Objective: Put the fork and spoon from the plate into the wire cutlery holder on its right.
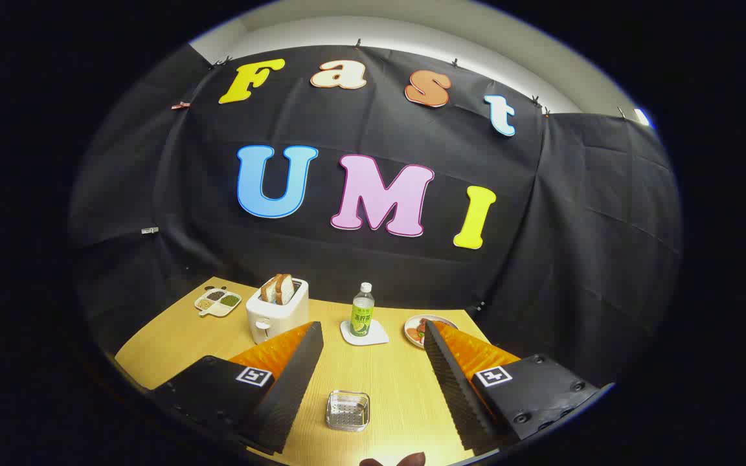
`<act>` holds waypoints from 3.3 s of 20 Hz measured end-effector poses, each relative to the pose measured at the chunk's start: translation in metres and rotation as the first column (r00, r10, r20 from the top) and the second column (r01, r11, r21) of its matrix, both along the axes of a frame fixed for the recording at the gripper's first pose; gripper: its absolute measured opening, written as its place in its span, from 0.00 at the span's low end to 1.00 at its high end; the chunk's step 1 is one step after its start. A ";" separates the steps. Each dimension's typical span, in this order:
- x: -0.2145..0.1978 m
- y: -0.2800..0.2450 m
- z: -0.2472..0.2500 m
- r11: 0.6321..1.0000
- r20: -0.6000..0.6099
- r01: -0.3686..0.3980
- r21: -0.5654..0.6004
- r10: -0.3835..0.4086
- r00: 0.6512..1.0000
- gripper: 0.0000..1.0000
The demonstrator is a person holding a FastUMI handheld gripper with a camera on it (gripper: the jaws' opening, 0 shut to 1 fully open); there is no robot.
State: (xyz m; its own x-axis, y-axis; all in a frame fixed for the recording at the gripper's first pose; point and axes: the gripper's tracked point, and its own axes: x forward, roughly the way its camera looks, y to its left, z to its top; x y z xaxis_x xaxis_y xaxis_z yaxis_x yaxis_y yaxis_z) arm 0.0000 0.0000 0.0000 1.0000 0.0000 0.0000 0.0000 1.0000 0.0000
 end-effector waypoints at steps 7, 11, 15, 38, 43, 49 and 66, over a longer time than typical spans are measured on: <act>0.001 0.001 -0.001 1.000 -0.004 0.001 0.004 -0.001 1.000 0.98; 0.004 0.000 0.000 1.000 -0.005 0.002 0.006 -0.002 1.000 0.98; 0.004 0.000 -0.001 1.000 -0.007 0.002 0.006 -0.002 1.000 0.98; -0.029 0.202 -0.154 0.859 -0.623 -0.384 0.340 0.511 0.592 0.98; -0.038 0.249 -0.232 0.852 -0.765 -0.359 0.381 0.509 0.394 0.98; -0.036 0.285 -0.292 0.877 -0.853 -0.303 0.372 0.452 0.263 0.89; -0.031 0.276 -0.326 0.902 -0.884 -0.221 0.372 0.417 0.211 0.12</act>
